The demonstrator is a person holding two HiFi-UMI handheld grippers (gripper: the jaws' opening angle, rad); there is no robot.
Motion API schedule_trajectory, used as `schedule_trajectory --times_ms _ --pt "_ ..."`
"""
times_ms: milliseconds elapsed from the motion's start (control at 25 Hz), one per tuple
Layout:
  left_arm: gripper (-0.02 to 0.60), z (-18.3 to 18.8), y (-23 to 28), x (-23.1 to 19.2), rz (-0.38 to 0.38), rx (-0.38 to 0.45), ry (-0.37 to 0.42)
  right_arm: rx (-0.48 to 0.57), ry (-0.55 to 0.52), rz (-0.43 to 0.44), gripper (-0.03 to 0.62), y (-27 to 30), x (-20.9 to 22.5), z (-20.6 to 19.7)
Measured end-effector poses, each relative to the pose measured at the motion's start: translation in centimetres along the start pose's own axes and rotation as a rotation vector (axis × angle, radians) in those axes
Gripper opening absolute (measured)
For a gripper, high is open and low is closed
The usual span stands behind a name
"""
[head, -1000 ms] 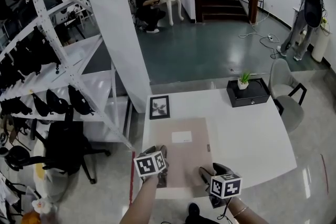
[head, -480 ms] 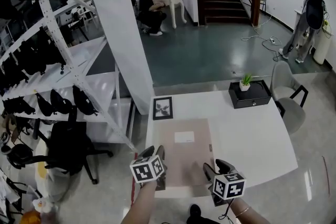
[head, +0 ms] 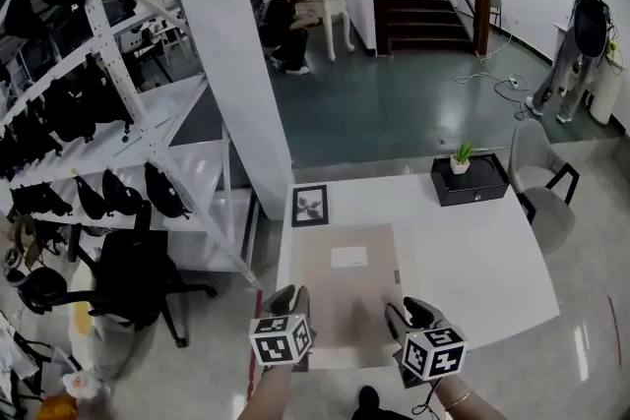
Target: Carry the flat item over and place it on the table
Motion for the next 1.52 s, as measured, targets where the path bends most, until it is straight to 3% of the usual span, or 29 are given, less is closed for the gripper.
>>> schedule_trajectory --times_ms 320,760,1520 --pt "0.053 0.0 -3.7 0.9 -0.006 0.074 0.035 0.037 -0.031 0.015 0.106 -1.3 -1.3 0.1" --pt "0.034 -0.6 -5.9 2.0 -0.014 0.115 0.034 0.075 -0.046 0.008 0.002 -2.5 -1.4 0.0" --pt "0.031 -1.2 -6.2 3.1 -0.034 0.109 0.0 0.08 -0.103 0.03 0.0 -3.1 -1.6 0.2"
Point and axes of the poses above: the fingertips, and each gripper's own axes: y forward along the fingers, x to its right, z out of its top, the point moved 6 cm from there along -y, backward along the fingers, and after that the axes turned 15 degrees about y, right-handed, at the moved point
